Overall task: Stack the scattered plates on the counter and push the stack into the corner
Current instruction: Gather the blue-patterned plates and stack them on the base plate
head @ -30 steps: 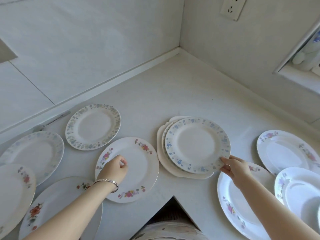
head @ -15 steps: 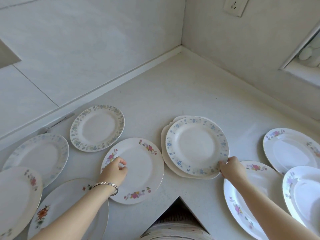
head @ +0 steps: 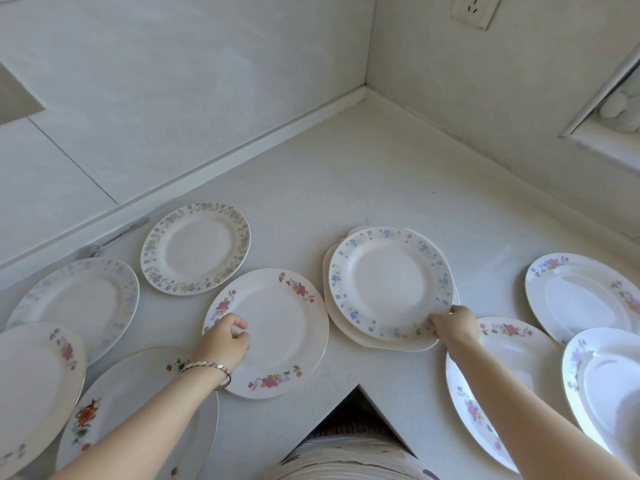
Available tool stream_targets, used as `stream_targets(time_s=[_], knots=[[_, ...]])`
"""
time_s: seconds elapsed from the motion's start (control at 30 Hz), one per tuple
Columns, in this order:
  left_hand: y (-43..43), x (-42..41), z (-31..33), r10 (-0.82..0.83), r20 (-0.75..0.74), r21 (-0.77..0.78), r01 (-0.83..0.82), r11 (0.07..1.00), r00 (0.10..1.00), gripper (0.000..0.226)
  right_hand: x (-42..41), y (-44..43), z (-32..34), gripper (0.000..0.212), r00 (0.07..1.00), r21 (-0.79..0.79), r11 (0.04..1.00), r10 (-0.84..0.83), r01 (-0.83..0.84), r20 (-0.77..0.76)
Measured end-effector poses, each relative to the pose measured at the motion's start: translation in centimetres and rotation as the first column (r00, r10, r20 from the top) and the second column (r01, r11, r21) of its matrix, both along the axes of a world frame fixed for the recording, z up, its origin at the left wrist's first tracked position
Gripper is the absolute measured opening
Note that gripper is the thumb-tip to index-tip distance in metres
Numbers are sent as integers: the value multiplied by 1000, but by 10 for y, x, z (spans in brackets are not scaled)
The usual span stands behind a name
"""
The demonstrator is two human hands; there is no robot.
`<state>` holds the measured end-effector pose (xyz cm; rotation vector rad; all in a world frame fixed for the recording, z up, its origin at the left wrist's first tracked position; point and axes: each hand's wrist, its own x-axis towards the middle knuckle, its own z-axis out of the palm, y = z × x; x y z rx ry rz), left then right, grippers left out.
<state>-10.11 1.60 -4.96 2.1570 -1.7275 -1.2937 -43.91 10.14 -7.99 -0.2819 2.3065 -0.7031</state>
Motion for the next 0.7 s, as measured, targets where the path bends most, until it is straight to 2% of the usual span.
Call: stream_targets(time_s=[0.1, 0.17, 0.23, 0.27, 0.3, 0.33, 0.4, 0.43, 0.47, 0.53, 0.63, 0.7], knots=[[-1, 1, 0, 0, -14, -19, 0, 1000, 1000, 18, 4, -3, 11, 37, 999, 75, 997, 36, -34, -16], [-1, 3, 0, 11, -24, -28, -12, 1000, 1000, 15, 13, -5, 23, 47, 979, 174, 978, 138, -111, -148], [0, 7, 0, 36, -28, -29, -37, 999, 999, 13, 35, -10, 41, 54, 896, 114, 953, 304, -282, -323], [0, 10, 0, 53, -28, -25, -53, 998, 998, 13, 52, -13, 50, 54, 843, 52, 912, 397, -407, -364], [1, 13, 0, 71, -28, -18, -71, 997, 997, 13, 70, -16, 57, 48, 810, -5, 860, 479, -510, -338], [2, 17, -1, 89, -24, -13, -90, 996, 996, 13, 89, -20, 60, 38, 796, -34, 814, 558, -580, -233], [4, 27, -2, 117, -5, -9, -117, 993, 993, 14, 125, -28, 58, 15, 739, 28, 740, 667, -672, 94], [5, 32, -1, 129, 2, -8, -129, 992, 992, 15, 140, -32, 51, 10, 704, 74, 711, 667, -699, 246], [6, 36, -1, 146, 0, -10, -146, 989, 989, 15, 151, -35, 40, 16, 691, 105, 705, 636, -701, 343], [9, 44, 1, 181, -13, -11, -181, 983, 983, 16, 166, -41, 19, 24, 722, 116, 739, 592, -663, 358], [14, 56, 1, 227, -14, -18, -227, 974, 974, 23, 178, -38, 2, 15, 846, 62, 868, 461, -493, 268], [18, 64, 1, 248, -1, -1, -248, 969, 969, 23, 179, -31, 0, 30, 886, -2, 916, 388, -401, 253]])
